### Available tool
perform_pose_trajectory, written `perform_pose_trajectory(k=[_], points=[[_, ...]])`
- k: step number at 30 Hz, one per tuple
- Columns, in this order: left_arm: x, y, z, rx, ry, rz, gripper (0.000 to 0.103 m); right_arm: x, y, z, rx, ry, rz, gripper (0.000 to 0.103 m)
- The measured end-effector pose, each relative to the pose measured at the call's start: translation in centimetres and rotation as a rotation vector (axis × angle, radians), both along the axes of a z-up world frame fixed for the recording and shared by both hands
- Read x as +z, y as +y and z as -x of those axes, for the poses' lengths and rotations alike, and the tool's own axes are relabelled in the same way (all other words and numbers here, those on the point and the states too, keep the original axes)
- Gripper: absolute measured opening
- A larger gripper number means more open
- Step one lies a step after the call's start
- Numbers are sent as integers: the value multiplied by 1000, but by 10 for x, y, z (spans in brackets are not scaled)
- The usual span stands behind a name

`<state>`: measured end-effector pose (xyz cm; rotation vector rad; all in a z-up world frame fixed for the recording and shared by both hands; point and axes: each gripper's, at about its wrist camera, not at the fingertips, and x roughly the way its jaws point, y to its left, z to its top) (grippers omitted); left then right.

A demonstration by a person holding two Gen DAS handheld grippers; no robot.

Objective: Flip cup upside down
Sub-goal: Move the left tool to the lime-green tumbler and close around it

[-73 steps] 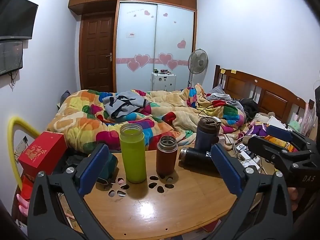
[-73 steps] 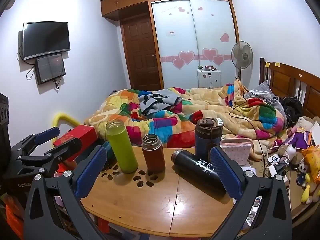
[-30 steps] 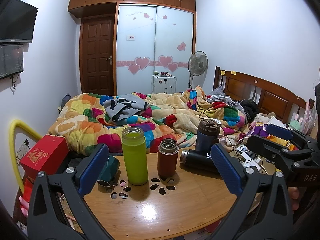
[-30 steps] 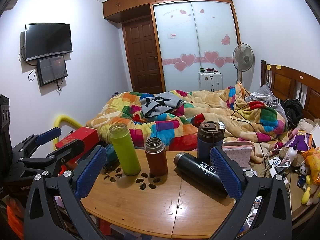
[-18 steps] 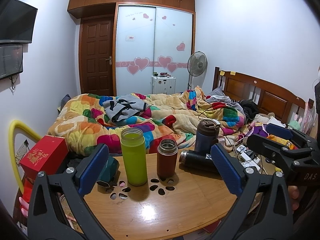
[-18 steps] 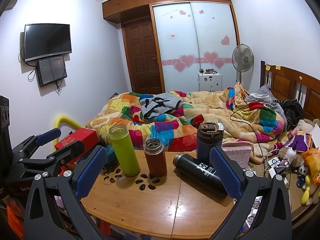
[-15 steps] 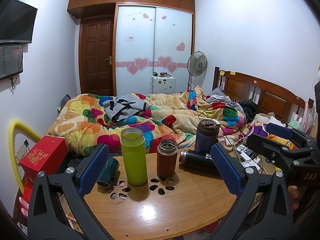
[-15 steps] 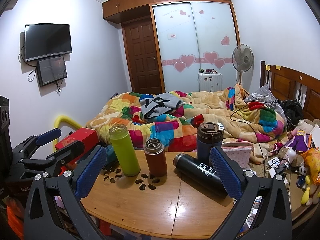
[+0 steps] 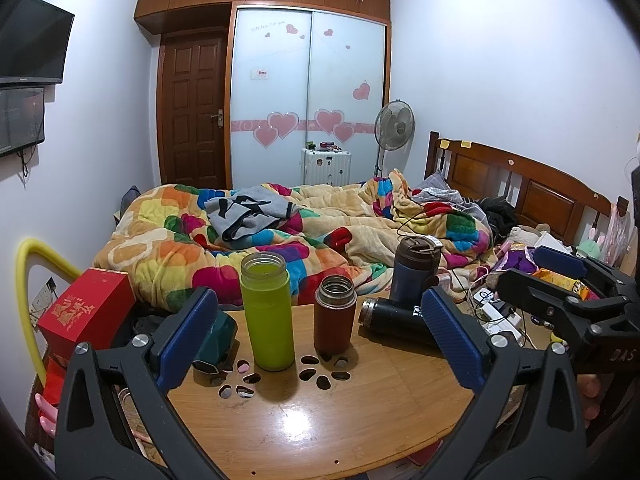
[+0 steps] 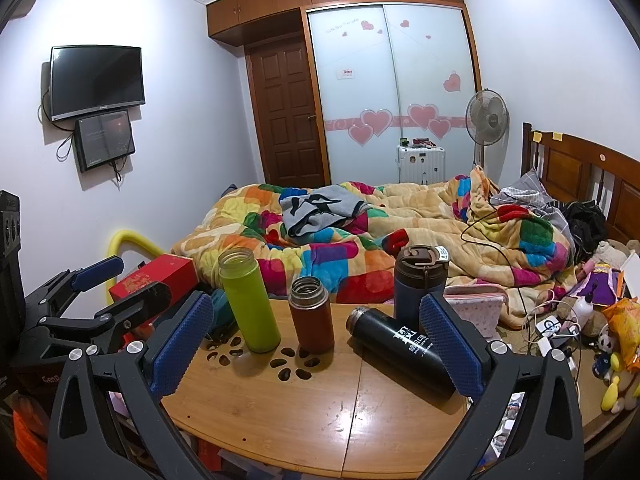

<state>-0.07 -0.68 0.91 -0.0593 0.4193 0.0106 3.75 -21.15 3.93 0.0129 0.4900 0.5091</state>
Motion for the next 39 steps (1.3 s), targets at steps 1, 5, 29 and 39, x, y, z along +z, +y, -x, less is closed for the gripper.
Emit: perform_pose_trajectory(k=[1, 5, 29, 39], points=[[-2, 1, -5, 2, 7, 1, 103, 1, 1, -1, 0, 3, 2, 103], [-23, 12, -36, 16, 66, 0, 103, -2, 4, -11, -4, 30, 10, 103], [-114, 55, -144, 71, 222, 8, 62, -101, 3, -49, 5, 235, 97, 103], [-107, 32, -95, -73, 261, 23, 62, -120, 22, -40, 78, 251, 151, 103]])
